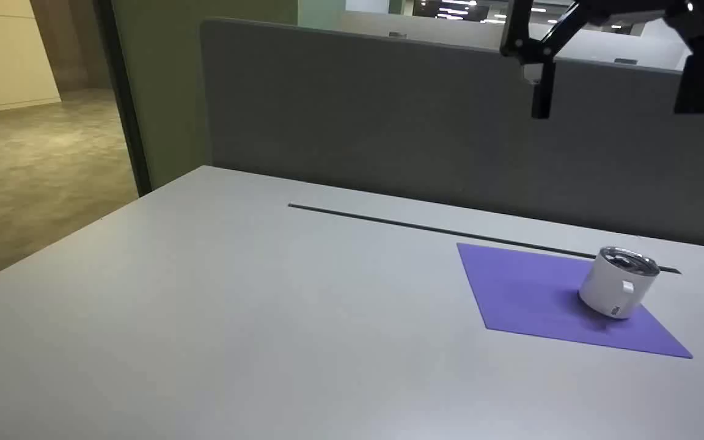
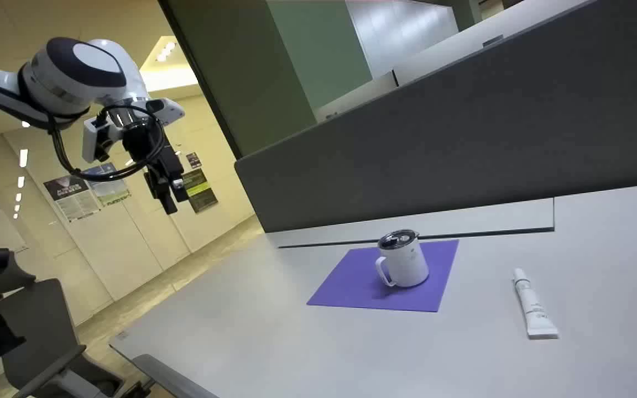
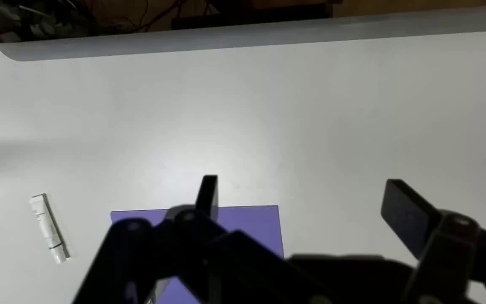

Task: Slide the black part of the lid

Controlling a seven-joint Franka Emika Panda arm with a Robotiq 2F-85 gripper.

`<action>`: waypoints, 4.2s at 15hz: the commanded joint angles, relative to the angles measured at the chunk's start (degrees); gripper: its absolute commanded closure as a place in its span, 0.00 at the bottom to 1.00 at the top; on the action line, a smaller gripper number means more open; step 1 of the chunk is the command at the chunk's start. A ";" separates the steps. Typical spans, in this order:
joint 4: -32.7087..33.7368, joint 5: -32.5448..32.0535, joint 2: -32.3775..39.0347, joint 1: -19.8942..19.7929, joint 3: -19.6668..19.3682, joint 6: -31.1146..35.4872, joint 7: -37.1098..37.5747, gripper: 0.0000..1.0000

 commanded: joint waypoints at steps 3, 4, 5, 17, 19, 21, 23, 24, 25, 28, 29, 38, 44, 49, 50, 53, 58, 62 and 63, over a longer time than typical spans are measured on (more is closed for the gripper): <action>0.06 -0.52 0.22 1.89 -1.78 0.08 0.43 0.00; 0.06 -0.52 0.22 1.89 -1.78 0.09 0.43 0.00; 0.06 -0.52 0.22 1.89 -1.78 0.09 0.43 0.00; 5.74 -9.49 5.42 -2.11 -12.31 3.66 -21.80 0.00; 9.83 -15.42 8.65 -4.35 -14.59 4.11 -21.62 0.00; 15.75 -17.50 12.62 -6.08 -17.17 3.05 -21.28 0.00; 22.24 -15.66 16.35 -7.26 -19.64 1.16 -22.14 0.00; 14.54 -16.29 11.57 -6.05 -18.93 4.36 -21.66 0.00; 16.37 -16.20 12.91 -6.41 -19.72 4.25 -22.31 0.00; 15.57 -16.19 13.11 -5.94 -19.55 4.44 -22.46 0.00; 15.49 -16.19 13.04 -5.62 -19.37 4.44 -22.43 0.00; 15.34 -16.19 12.72 -5.58 -19.39 4.43 -22.43 0.00; 19.17 -14.34 20.26 -6.84 -21.68 20.10 -32.17 0.00; 25.43 -10.11 31.16 -7.37 -22.32 21.42 -35.39 0.47; 26.17 -10.90 32.84 -7.06 -22.63 21.33 -33.60 0.55; 27.69 -11.20 37.12 -6.74 -22.89 22.60 -32.20 0.75; 28.04 -8.09 42.08 -7.52 -22.48 26.86 -32.69 1.00; 27.42 -6.96 44.21 -7.49 -22.45 29.97 -33.10 1.00; 27.49 -6.86 44.72 -7.57 -22.48 30.23 -33.14 1.00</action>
